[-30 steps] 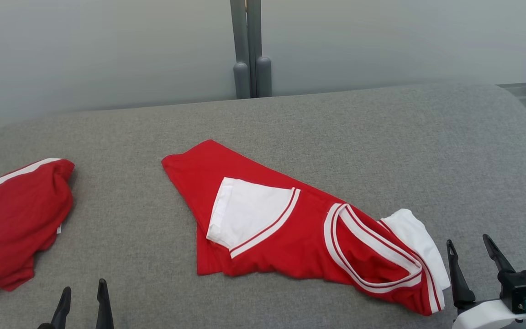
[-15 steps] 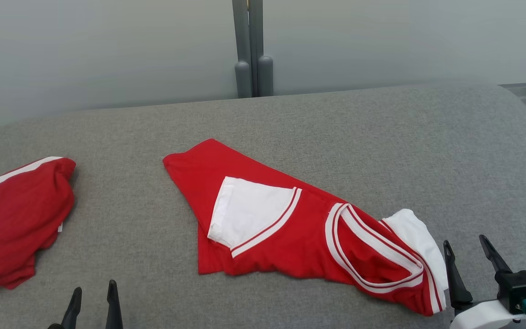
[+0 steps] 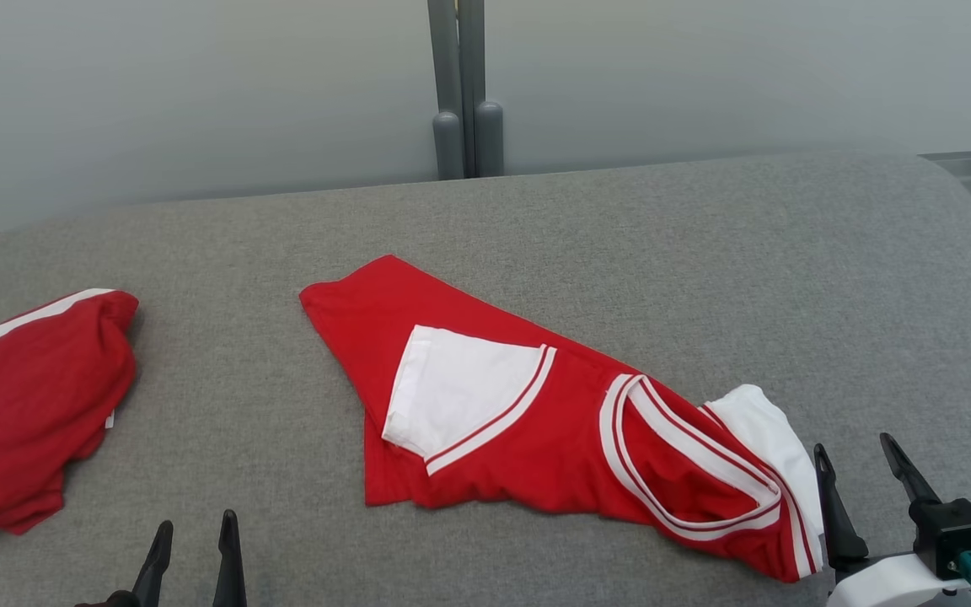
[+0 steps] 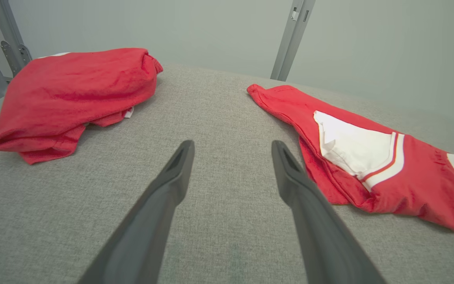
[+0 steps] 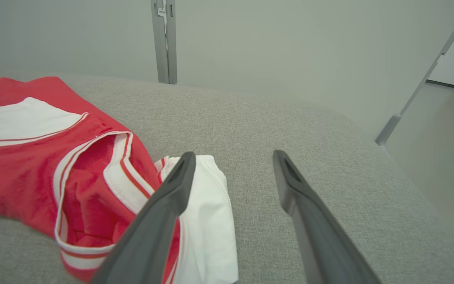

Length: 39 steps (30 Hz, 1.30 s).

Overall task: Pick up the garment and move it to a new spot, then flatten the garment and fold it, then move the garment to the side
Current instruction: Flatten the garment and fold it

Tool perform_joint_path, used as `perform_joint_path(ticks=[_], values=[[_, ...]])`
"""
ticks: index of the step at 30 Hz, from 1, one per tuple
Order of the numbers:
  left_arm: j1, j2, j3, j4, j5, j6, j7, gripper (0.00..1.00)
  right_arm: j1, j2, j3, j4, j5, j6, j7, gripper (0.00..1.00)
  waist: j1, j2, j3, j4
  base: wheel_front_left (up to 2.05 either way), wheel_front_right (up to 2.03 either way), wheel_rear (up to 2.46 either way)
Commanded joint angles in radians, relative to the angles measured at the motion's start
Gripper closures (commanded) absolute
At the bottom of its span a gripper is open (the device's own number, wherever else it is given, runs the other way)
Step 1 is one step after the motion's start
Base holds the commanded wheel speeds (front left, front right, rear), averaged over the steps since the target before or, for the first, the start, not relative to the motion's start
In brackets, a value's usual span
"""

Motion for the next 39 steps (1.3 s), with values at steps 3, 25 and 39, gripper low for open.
perform_joint_path(ticks=[3,25,39], values=[[-0.017,0.0,0.001,0.001,0.006,-0.003,-0.004,0.0,-0.006,0.001,0.002,0.004,0.003,-0.001,-0.003,0.0,0.0,0.0,0.001,-0.002,0.0,0.0,0.0],[-0.095,0.009,-0.076,0.009,0.007,-0.004,0.007,0.0,-0.032,0.009,0.025,0.006,0.007,-0.001,-0.003,0.0,0.0,0.0,0.019,-0.045,0.0,0.0,0.0],[-0.446,0.035,-0.261,0.229,-0.034,-0.004,0.177,0.0,-0.103,0.019,0.047,0.006,0.007,-0.001,-0.003,0.0,0.0,0.0,0.13,-0.171,0.0,0.0,0.0]])
